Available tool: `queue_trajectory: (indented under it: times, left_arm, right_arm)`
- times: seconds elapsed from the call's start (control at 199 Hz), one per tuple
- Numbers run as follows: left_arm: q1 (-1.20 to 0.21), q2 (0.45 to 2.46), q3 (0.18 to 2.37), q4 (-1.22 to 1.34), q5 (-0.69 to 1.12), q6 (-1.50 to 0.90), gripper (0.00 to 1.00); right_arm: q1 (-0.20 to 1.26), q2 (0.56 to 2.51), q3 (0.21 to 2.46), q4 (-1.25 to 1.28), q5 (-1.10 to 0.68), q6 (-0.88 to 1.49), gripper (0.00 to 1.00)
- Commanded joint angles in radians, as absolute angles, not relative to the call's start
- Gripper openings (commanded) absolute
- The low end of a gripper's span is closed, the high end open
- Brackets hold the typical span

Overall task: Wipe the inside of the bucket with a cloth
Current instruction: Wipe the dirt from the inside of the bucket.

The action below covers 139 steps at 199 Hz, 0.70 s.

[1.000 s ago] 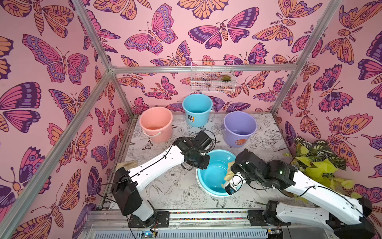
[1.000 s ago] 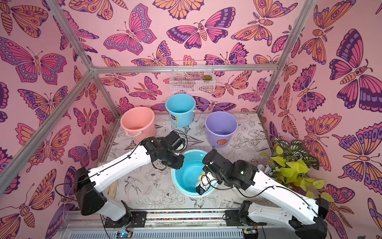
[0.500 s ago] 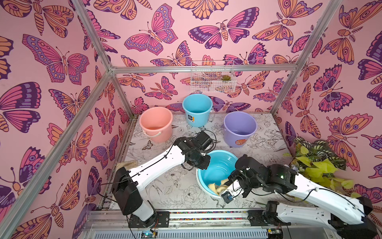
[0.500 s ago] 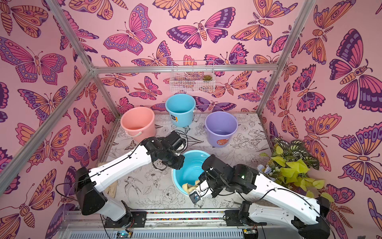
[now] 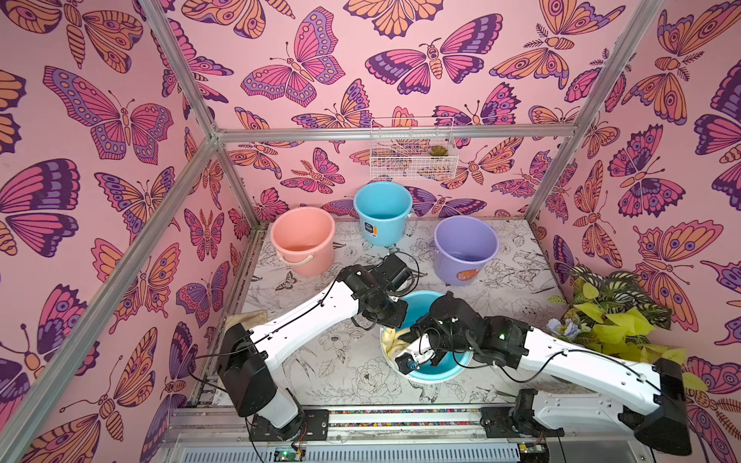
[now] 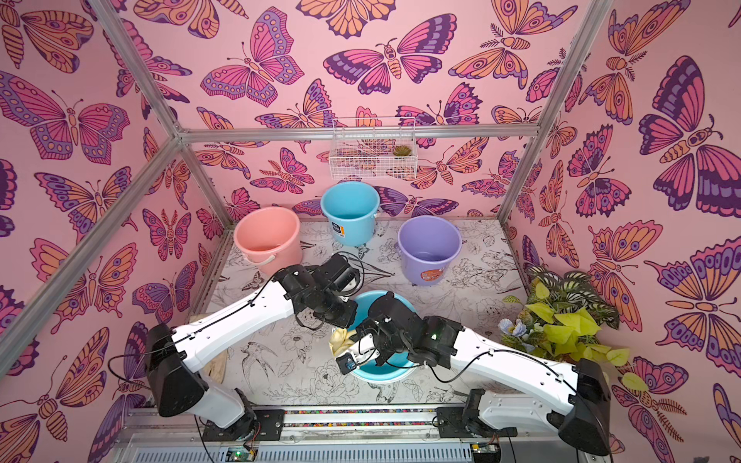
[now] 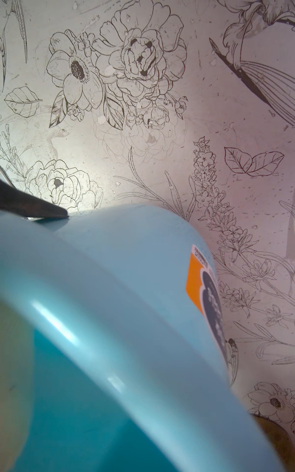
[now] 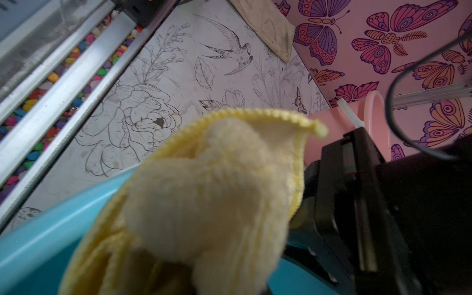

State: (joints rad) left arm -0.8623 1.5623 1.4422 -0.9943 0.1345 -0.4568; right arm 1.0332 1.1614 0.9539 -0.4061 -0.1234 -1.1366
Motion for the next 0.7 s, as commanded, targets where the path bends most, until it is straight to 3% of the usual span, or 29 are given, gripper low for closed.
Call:
queue_trajectory:
  times: [0.0, 0.362, 0.693]
  left_arm:
    - [-0.861, 1.548, 1.476, -0.973, 0.158, -0.462, 0.00]
    - [-0.864, 1.552, 1.480, -0.973, 0.160, -0.466, 0.00]
    - [-0.864, 1.558, 1.485, -0.973, 0.147, -0.462, 0.00]
  right_arm:
    - [0.958, 1.163, 0.985, -0.342, -0.117, -1.237, 0.00]
    - [0.791, 1.214, 1.079, -0.385, -0.124, -1.450, 0.00]
    - [0.764, 1.144, 1.109, -0.570, 0.069, -1.539, 0.00]
